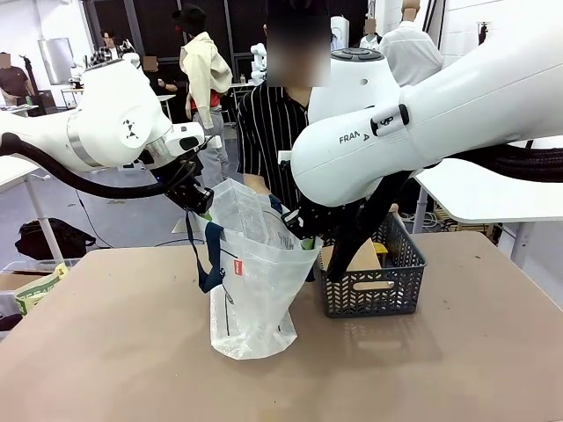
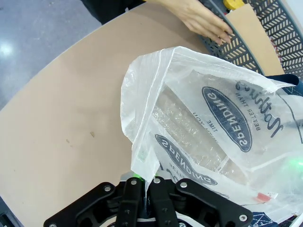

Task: Transfer purchased items from the store into the shopping bag.
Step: Move the Reusable shopping bag to the right side of the table.

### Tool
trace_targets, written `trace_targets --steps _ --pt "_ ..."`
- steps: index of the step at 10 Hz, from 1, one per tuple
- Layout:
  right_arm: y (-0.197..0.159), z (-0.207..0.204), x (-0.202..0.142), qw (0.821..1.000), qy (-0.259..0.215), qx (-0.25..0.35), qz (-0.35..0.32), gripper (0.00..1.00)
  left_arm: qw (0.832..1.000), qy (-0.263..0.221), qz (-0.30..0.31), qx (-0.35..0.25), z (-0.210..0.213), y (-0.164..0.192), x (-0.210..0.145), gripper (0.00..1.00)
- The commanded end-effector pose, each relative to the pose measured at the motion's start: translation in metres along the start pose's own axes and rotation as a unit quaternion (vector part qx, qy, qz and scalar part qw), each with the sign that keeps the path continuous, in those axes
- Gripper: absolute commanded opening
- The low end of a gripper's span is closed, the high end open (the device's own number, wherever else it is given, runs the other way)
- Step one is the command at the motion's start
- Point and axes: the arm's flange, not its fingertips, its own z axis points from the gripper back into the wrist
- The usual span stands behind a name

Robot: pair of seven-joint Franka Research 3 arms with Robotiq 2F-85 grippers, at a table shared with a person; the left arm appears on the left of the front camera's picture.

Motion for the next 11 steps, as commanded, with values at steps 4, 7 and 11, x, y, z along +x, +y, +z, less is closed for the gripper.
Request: trace_targets --steps 4,7,11 --pt "-0.0007 0.0004 0.0017 1.000 -0.006 0.010 0.003 0.00 1.000 -0.005 0.001 0.003 0.0015 0.0012 -0.0010 0.00" --pt "-0.0007 0.0004 0.0017 1.000 -0.006 0.010 0.003 0.00 1.000 -0.005 0.001 0.003 0.0015 0.0012 -0.0010 0.00" --pt "-0.0007 0.0004 0.0017 1.000 -0.006 0.010 0.003 0.00 1.000 -0.005 0.001 0.003 0.0015 0.0012 -0.0010 0.00"
